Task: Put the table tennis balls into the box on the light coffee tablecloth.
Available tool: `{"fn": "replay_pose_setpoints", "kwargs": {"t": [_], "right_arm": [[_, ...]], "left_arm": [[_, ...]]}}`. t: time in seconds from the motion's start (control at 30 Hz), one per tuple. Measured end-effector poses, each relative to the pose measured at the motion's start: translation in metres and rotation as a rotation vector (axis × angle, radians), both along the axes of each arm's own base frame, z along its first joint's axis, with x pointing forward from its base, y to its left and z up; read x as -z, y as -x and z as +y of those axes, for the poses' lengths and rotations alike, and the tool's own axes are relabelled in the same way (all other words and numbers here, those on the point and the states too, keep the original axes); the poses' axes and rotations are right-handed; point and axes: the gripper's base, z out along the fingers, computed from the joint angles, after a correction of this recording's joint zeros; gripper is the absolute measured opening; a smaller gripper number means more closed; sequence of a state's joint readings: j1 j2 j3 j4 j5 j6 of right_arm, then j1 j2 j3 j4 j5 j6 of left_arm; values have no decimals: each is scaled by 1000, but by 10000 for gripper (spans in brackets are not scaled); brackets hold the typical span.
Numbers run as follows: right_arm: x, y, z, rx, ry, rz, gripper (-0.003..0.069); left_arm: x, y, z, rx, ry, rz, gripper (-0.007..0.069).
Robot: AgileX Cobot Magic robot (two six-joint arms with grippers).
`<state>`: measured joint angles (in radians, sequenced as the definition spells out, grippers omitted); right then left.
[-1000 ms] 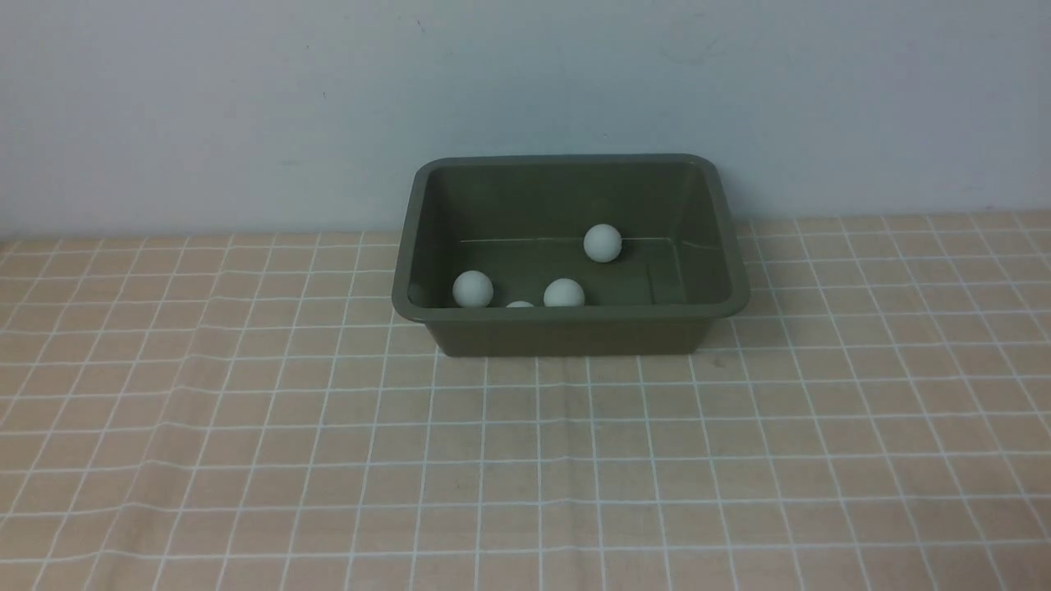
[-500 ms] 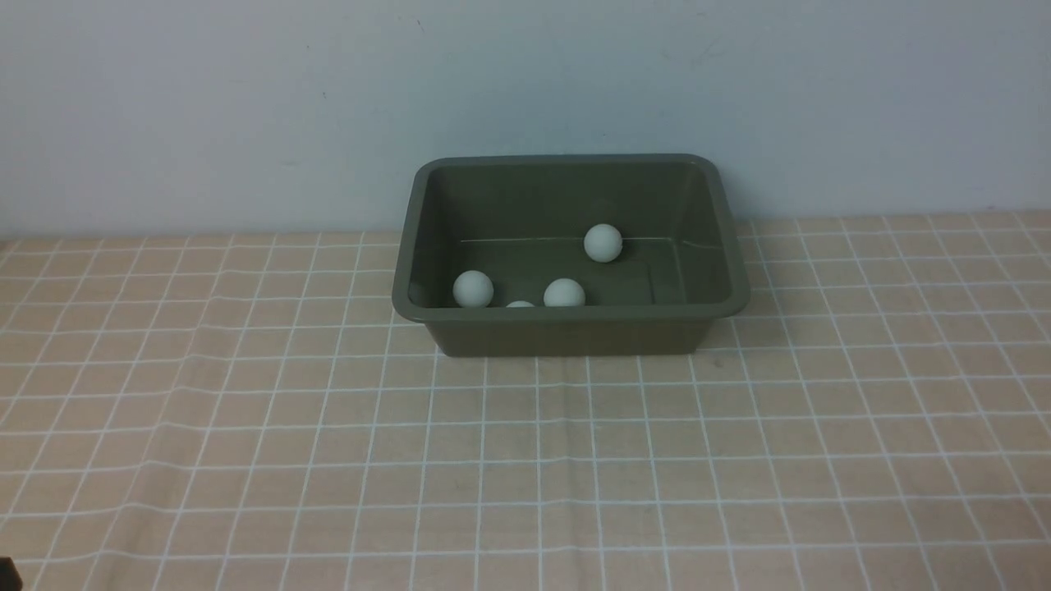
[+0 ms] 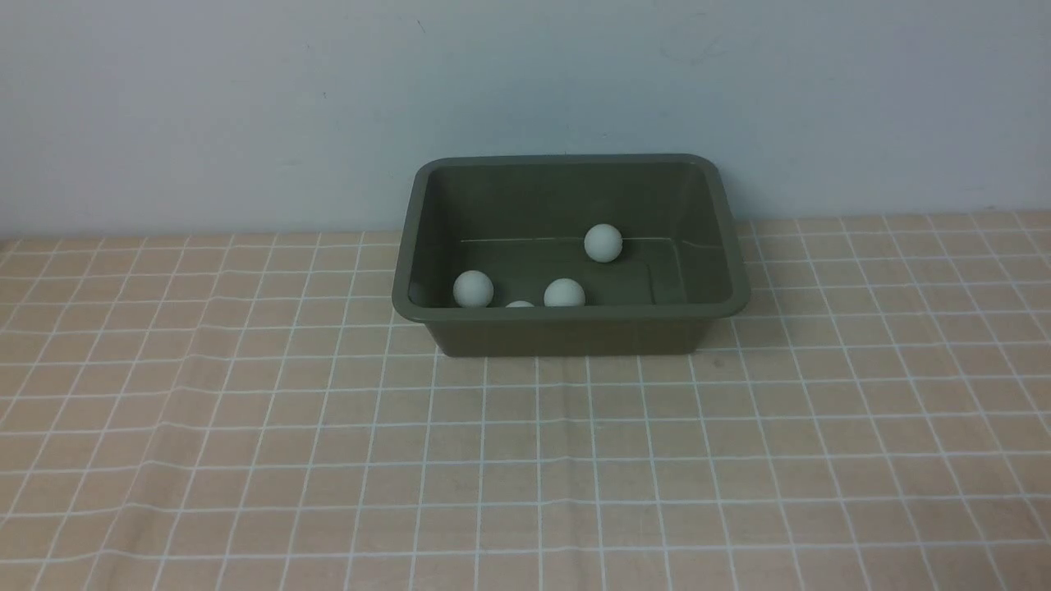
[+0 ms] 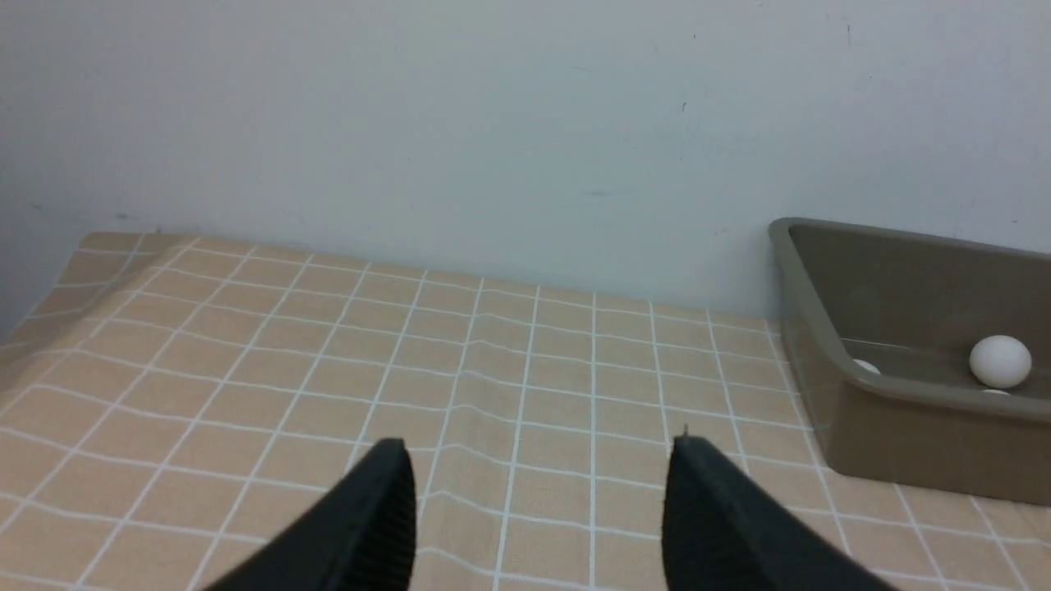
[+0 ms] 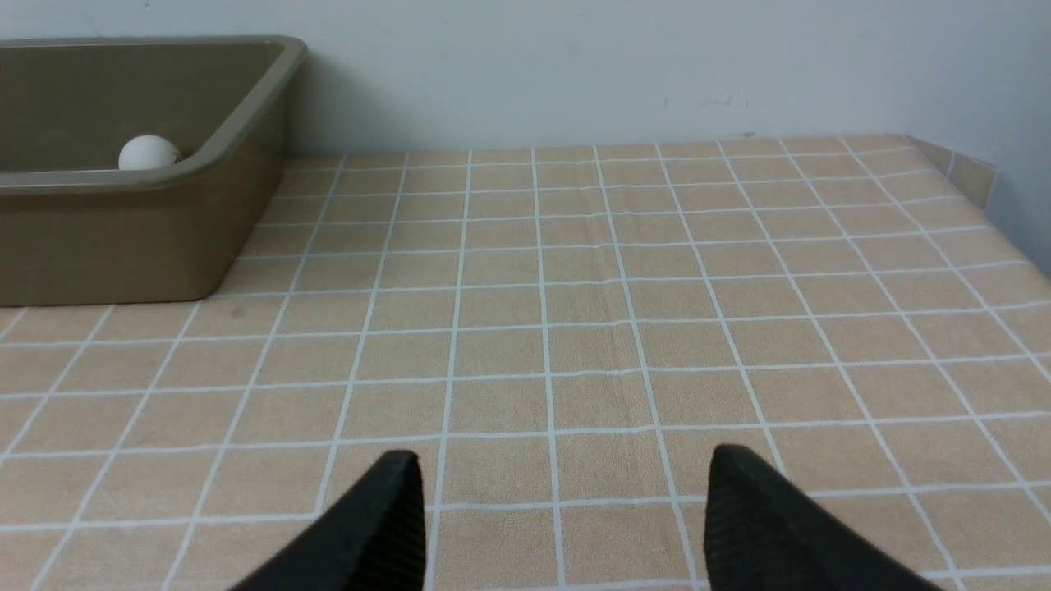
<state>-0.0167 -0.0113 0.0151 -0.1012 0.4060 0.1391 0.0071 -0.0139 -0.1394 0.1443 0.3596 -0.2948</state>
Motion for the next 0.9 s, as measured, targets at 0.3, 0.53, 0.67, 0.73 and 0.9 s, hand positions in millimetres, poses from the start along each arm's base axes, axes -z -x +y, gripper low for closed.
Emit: {"fn": "replay_pose_setpoints", "kwargs": {"t": [0.3,0.53,0.67,0.73,0.9], "right_arm": [[0,0,0,0,0,0,422],[0,0,0,0,0,0,422],[0,0,0,0,0,0,422],[0,0,0,0,0,0,422],[0,0,0,0,0,0,422]], "left_arm": [[32,-6,-7,58,109,67,375],[43,-8,-9,91,38,87,375],[48,-8,-9,92,22,99,375],[50,-9,-8,91,14,105,375],[51,-8,-8,95,-4,116,375]]}}
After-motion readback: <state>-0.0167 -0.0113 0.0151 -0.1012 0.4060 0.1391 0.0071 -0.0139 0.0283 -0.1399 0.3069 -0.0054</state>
